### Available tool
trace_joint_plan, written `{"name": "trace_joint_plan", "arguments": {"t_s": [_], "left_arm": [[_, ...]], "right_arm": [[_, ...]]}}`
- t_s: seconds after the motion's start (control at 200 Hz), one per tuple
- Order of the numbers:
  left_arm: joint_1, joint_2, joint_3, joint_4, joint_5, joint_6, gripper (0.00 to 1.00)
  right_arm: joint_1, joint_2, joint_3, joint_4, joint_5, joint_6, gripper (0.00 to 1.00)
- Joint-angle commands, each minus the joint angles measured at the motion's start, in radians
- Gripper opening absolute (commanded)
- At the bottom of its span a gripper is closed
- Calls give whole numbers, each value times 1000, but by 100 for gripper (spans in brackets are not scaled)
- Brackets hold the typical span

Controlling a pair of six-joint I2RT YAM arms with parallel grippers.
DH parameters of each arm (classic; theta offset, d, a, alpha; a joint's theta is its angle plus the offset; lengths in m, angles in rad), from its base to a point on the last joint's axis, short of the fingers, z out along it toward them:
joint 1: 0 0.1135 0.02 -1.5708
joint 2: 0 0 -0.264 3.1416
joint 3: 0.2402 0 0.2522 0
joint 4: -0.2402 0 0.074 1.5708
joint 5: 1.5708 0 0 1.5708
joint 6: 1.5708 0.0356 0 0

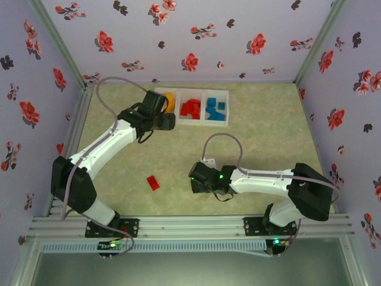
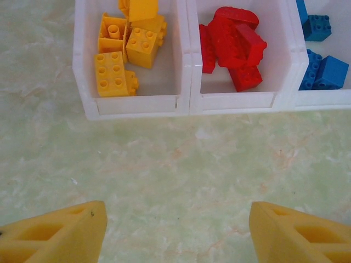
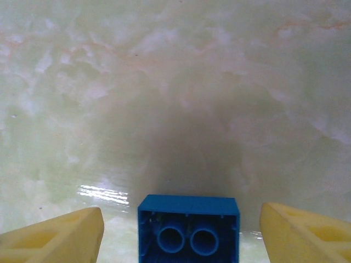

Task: Sort the legos into containers by color

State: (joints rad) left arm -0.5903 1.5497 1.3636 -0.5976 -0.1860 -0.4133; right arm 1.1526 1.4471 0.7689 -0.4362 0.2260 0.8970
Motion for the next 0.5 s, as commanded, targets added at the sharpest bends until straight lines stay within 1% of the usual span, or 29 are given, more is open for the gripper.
{"name": "trace_joint_plan", "arguments": {"t_s": [0.0,0.315,0.495], "left_arm": [[-2,-44,-20,-3,-29,-22,70],[-2,-55,-22,-25,-34,-26,70],[-2,-56,-17,-30,-35,-24,70]], "right_arm": [[14,22,24,-15,32,34,74],[16,50,31,-53,41,33,71],[19,56,32,-61,35,33,66]]}}
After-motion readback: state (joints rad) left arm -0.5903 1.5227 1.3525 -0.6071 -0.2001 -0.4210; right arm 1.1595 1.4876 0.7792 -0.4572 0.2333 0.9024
